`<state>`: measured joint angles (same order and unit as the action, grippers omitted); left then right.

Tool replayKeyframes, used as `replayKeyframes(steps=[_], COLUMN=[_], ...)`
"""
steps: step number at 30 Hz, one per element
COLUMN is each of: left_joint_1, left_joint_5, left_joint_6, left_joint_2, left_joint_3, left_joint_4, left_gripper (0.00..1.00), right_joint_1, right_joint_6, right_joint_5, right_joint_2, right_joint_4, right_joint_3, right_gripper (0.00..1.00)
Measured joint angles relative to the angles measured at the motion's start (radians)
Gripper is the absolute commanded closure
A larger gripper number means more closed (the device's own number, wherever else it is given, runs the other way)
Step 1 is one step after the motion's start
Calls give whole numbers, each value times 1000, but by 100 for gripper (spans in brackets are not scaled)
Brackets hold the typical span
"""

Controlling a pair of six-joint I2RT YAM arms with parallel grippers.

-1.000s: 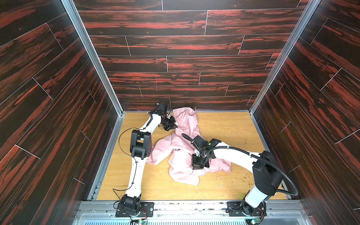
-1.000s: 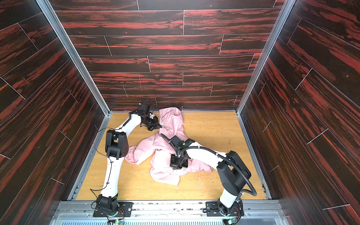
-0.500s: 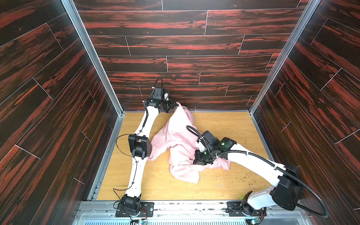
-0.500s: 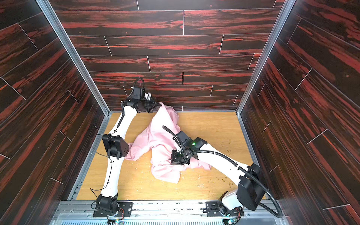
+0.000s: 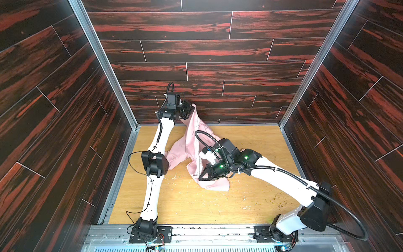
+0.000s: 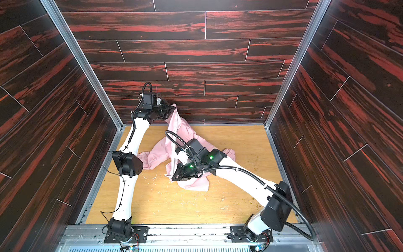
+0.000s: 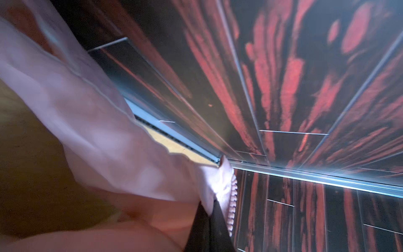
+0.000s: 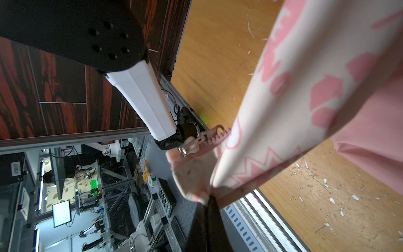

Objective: Zip up the jacket

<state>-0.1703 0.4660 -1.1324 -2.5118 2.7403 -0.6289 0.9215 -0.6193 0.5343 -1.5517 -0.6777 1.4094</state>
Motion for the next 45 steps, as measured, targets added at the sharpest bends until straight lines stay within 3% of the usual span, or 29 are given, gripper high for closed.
replayKeyframes(steps=[9, 14, 19, 20, 24, 25, 27, 30, 36, 40, 45], left_joint_1=[4, -16, -84, -105, -179, -191, -223, -258, -265, -215, -131], left_joint_5=[-134, -167, -179, -181, -153, -142, -111, -73, -59, -93, -171], left_joint_6=[238, 331, 355, 350, 304, 295, 266, 251, 270, 315, 412], left_joint_2=[83, 94, 7, -20, -115, -130, -163, -174, -145, -47, 180], left_joint_3=[-126, -139, -73, -63, -49, -49, -49, -49, -52, -98, -240], left_joint_4=[-234, -330, -367, -357, -260, -242, -194, -150, -134, -185, -254], left_gripper=[100, 100, 100, 92, 44, 38, 31, 27, 26, 23, 21], right_joint_1=[16, -10, -65, -71, -78, -82, -89, -95, -105, -135, -244], right_joint_6=[-7, -90, -178, -193, -227, -229, -233, -229, -201, -196, -199], right_joint_5=[207, 312, 339, 345, 351, 345, 317, 246, 34, -140, -294], right_joint_2=[-11, 10, 106, 142, 281, 302, 336, 351, 304, 228, 138], right_joint_4=[95, 263, 338, 343, 325, 315, 281, 211, 51, -27, -93], right_joint_3=[-63, -307, -514, -543, -627, -636, -644, -637, -515, -393, -294], right_gripper=[100, 99, 87, 82, 48, 43, 37, 37, 47, 46, 45])
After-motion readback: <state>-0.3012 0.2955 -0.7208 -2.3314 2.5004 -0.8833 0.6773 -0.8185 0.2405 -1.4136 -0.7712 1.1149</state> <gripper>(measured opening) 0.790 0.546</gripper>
